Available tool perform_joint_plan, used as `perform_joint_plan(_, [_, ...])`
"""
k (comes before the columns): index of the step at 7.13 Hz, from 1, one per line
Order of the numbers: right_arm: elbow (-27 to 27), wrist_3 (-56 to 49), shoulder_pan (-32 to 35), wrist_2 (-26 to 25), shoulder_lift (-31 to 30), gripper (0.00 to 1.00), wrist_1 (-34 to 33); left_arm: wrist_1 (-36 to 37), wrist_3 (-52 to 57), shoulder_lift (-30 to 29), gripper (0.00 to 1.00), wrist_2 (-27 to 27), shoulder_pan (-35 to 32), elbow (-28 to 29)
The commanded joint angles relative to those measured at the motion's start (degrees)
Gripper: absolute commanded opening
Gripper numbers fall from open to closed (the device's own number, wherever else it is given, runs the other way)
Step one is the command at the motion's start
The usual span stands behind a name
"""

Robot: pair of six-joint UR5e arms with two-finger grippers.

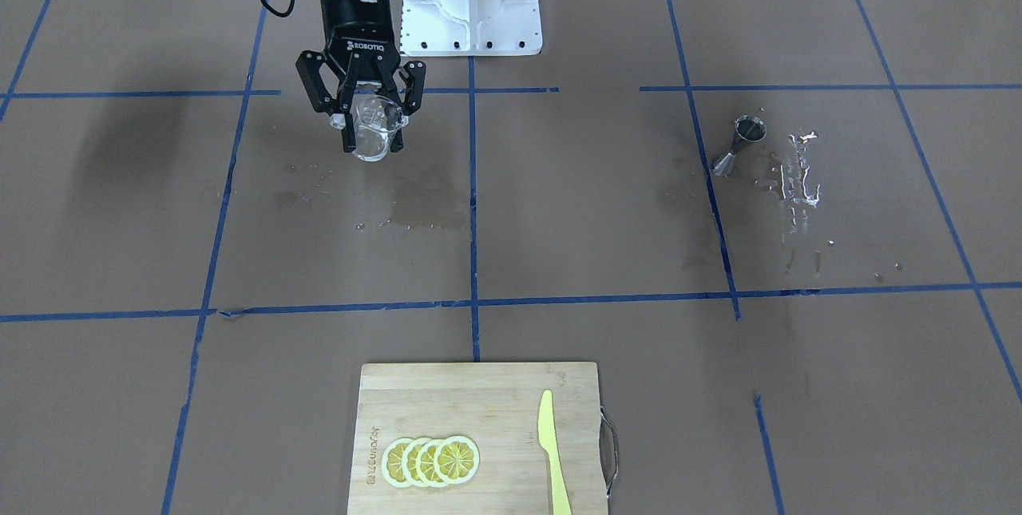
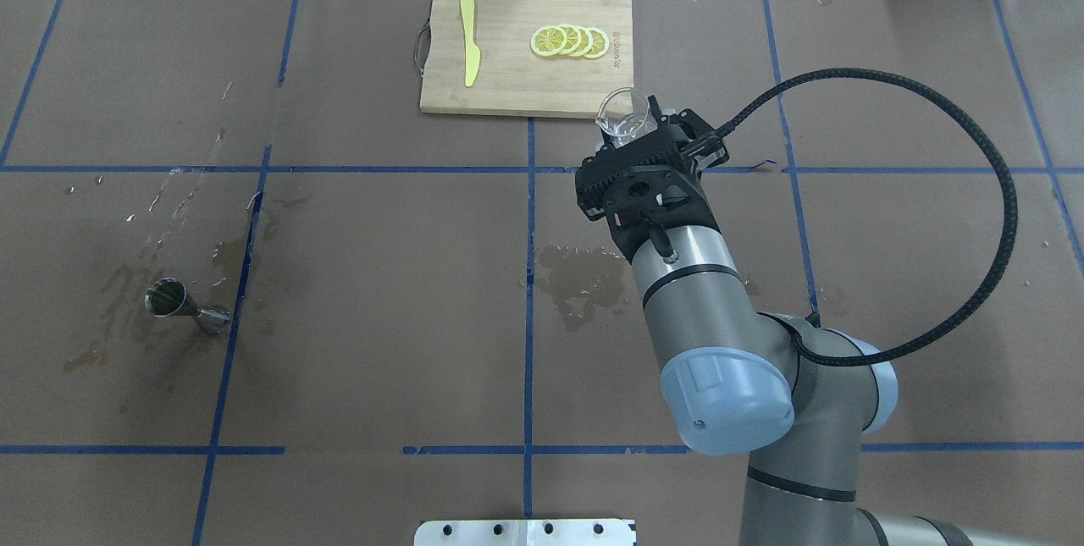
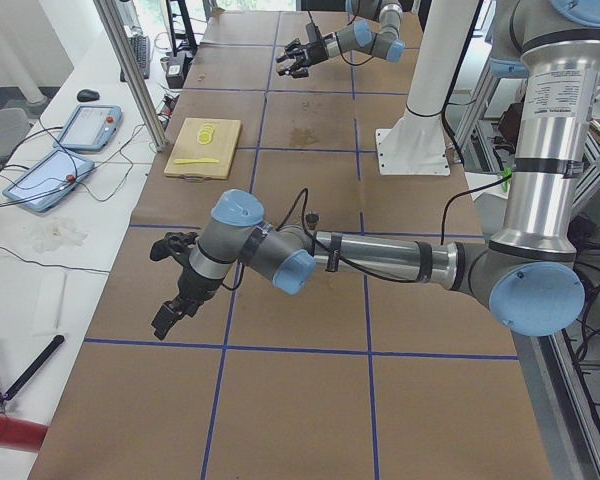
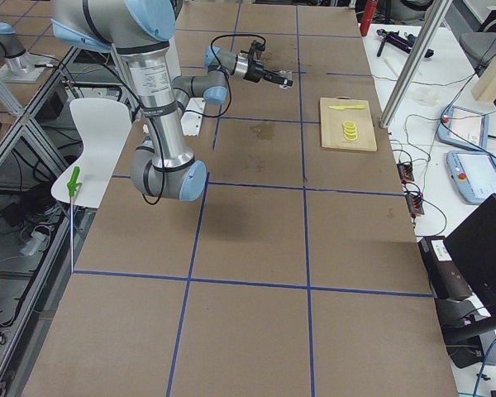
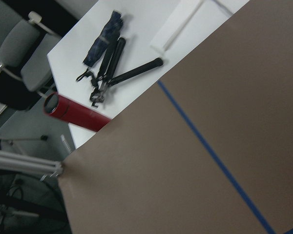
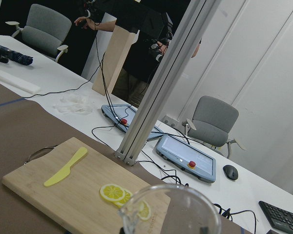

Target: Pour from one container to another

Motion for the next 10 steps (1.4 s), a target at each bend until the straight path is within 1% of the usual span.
perform_joint_plan(1, [0.1, 0.0, 0.0, 0.0, 0.1, 0.00, 0.0, 14.5, 0.2, -1.6, 1.00, -4.5, -2.0, 1.0])
perform_joint_plan(2, [0.0, 0.0, 0.0, 0.1, 0.1, 0.00, 0.0, 18.0, -0.4, -0.8, 1.00, -17.9, -3.4, 3.5])
perform_joint_plan(3, [0.1, 0.0, 0.0, 0.1, 0.2, 0.00, 0.0, 19.2, -1.4, 1.7, 1.00, -23.8, -3.5, 4.3])
perform_joint_plan(4, [0.1, 0.1, 0.0, 0.1, 0.2, 0.00, 0.2, 20.2, -3.1, 3.8, 1.00, -30.9, -4.0, 3.8])
perform_joint_plan(5, [-0.4, 0.1, 0.0, 0.2, -0.2, 0.00, 4.1, 20.2, -4.2, 5.6, 1.00, -33.2, -3.9, 1.6])
perform_joint_plan(6, [-0.8, 0.1, 0.1, 0.3, -1.0, 0.00, 8.2, 20.1, -7.9, 6.3, 1.00, -33.2, -3.9, -0.5])
perform_joint_plan(7, [-0.8, 0.2, 0.3, 0.4, -1.4, 0.00, 10.2, 19.9, -7.9, 6.4, 1.00, -33.2, -3.9, -1.3])
perform_joint_plan(9, [-0.7, 6.4, 0.4, 0.4, -5.1, 0.00, 11.2, 19.6, -7.7, 6.3, 1.00, -33.1, -3.8, -1.2])
perform_joint_plan(10, [-0.7, 9.0, 0.4, 0.3, -7.4, 0.00, 14.5, 19.5, -7.7, 6.3, 1.00, -33.1, -3.7, -1.2])
